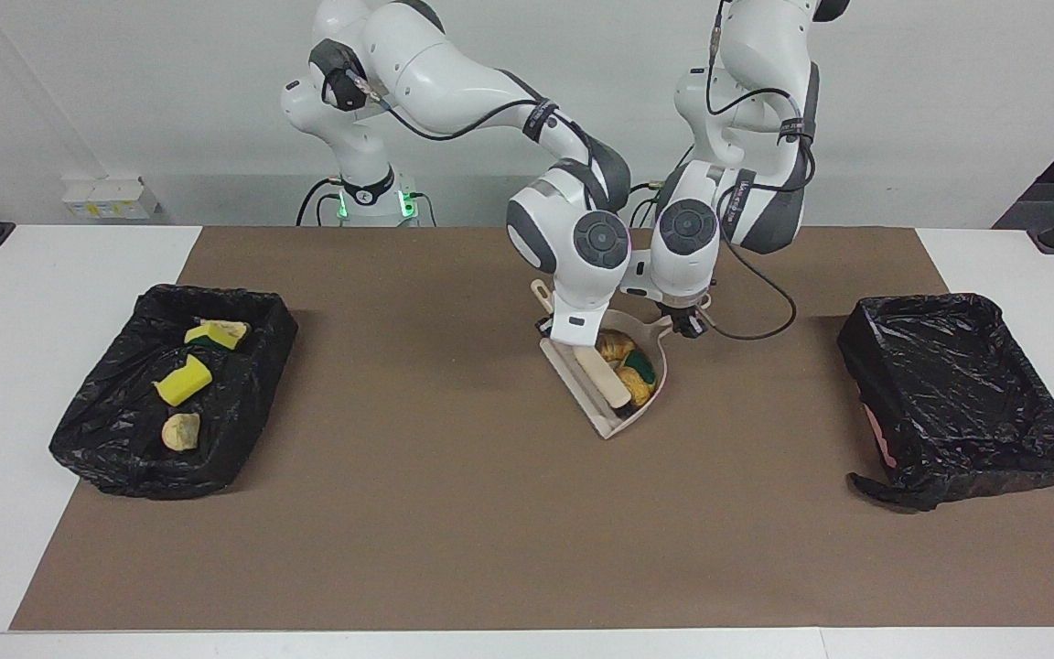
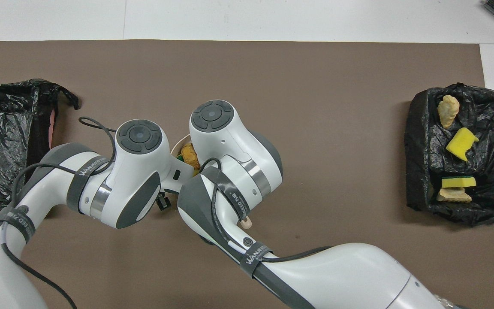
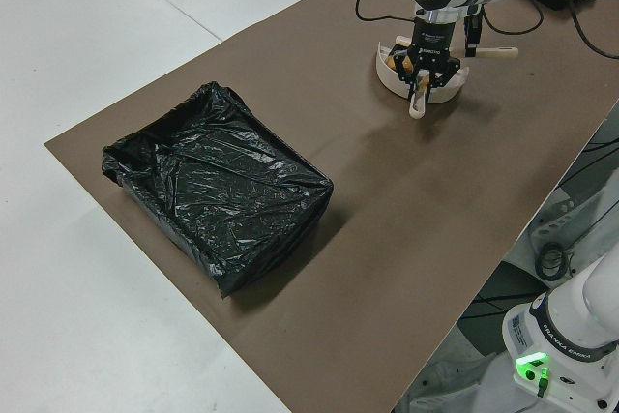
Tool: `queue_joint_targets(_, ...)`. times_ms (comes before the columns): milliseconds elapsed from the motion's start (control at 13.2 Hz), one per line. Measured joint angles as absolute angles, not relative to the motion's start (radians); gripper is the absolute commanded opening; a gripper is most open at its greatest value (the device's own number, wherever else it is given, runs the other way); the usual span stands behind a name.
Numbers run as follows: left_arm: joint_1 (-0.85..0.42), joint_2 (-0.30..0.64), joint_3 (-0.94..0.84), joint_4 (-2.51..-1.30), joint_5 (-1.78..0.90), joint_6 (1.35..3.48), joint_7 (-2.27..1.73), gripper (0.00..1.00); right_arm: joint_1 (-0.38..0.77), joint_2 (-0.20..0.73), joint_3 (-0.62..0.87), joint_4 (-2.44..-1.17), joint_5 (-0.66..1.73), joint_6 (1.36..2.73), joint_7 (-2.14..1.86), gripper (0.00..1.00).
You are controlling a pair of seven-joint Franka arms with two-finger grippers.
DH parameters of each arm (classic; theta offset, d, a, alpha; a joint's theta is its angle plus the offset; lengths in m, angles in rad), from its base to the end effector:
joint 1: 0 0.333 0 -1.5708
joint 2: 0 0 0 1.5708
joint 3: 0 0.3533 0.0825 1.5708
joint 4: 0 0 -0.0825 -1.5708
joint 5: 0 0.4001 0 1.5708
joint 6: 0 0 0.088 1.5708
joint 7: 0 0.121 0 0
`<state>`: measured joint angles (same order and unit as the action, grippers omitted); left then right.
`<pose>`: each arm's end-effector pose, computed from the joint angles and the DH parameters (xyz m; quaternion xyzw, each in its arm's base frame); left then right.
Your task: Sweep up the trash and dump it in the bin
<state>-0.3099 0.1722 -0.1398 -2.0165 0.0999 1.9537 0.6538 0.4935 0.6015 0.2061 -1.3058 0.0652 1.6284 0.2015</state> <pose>0.5206 -0.2403 0.3653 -0.8324 0.5409 0.1186 0.0199 0.5693 0.4468 0.3907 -0.9603 -0.2278 0.1593 0.0249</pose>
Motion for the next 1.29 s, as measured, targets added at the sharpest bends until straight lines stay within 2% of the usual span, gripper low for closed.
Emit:
queue_joint_targets(304, -0.267, 0.177, -0.138, -1.993, 0.1, 1.99, 0.753, 0.0, 0.436, 0.55, 0.202, -1.304, 0.071, 1.601, 0.451, 0.0)
queue_joint_targets(683, -0.155, 0.209, -0.135, -1.864, 0.101, 1.915, 0.931, 0.0, 0.391, 0.501, 0.203, -1.336, 0.075, 1.504, 0.562, 0.0)
queue_joint_targets(987, -0.079, 0.245, -0.134, -1.675, 0.106, 1.698, 1.05, 0.0, 0.43, 0.427, 0.214, -1.488, 0.082, 1.532, 0.639, 0.0)
queue_joint_targets(1291, -0.035, 0.254, -0.132, -1.594, 0.173, 1.578, 1.119, 0.0, 0.526, 0.303, 0.216, -1.72, 0.157, 1.702, 0.703, 0.0)
